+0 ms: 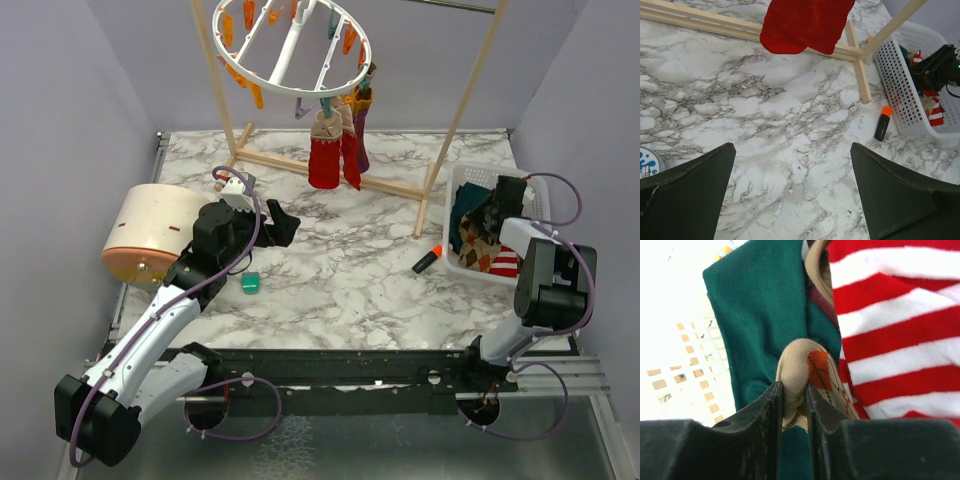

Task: Clip the socks to the hanger
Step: Pick up the sock from the bin.

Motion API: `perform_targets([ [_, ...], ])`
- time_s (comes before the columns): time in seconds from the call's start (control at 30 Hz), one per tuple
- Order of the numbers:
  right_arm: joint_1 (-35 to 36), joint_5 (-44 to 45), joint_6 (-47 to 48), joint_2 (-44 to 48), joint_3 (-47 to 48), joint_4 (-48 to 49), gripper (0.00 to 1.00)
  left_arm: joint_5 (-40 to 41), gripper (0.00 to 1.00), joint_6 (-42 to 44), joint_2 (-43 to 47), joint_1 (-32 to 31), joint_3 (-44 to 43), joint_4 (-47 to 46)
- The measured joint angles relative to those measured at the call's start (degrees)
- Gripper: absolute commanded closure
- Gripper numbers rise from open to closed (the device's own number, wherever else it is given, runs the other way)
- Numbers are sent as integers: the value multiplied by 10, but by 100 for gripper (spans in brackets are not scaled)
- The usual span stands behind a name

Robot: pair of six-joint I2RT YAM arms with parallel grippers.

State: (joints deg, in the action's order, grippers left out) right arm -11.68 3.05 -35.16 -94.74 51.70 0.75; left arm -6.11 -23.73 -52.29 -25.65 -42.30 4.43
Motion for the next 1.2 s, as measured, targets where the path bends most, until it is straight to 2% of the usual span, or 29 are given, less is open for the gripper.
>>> perform_targets([
  [0.03, 1, 1, 0, 4, -3, 0, 96, 0, 1, 0, 0, 0, 0, 0],
  [0.07, 1, 2, 0, 9, -8, -1, 99, 0, 1, 0, 0, 0, 0, 0],
  [0.47, 5, 48, -13, 142, -1, -78, 99, -1, 1, -3, 0, -1, 0, 0],
  [0.7, 19, 72, -12, 190, 4, -113, 99, -1, 1, -5, 0, -7, 0, 0],
  [1.2, 129, 120, 70, 417, 73, -164, 99, -3, 2, -4, -17, -13, 0, 0],
])
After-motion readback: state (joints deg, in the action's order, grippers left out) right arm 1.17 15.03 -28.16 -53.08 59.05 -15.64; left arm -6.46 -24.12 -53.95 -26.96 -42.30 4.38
